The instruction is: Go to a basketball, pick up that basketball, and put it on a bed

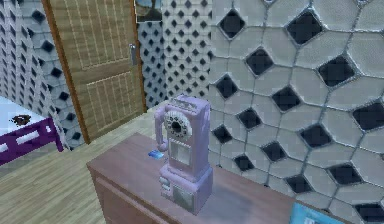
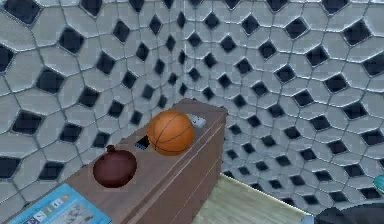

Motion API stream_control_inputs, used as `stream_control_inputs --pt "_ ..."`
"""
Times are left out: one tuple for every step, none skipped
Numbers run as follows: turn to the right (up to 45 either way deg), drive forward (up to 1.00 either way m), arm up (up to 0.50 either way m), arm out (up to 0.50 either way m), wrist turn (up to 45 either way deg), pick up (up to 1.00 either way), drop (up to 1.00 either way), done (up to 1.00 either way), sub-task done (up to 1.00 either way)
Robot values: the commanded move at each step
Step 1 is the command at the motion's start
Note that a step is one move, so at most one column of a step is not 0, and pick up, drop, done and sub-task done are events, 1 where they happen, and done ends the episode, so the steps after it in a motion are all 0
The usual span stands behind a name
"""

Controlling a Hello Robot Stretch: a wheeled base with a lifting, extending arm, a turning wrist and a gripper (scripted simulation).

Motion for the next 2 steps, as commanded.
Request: stream_control_inputs --pt "0.0 0.0 0.5 0.0 0.0 0.0 0.0 0.0 0.0" --pt "0.0 0.0 0.38 0.0 0.0 0.0 0.0 0.0 0.0"
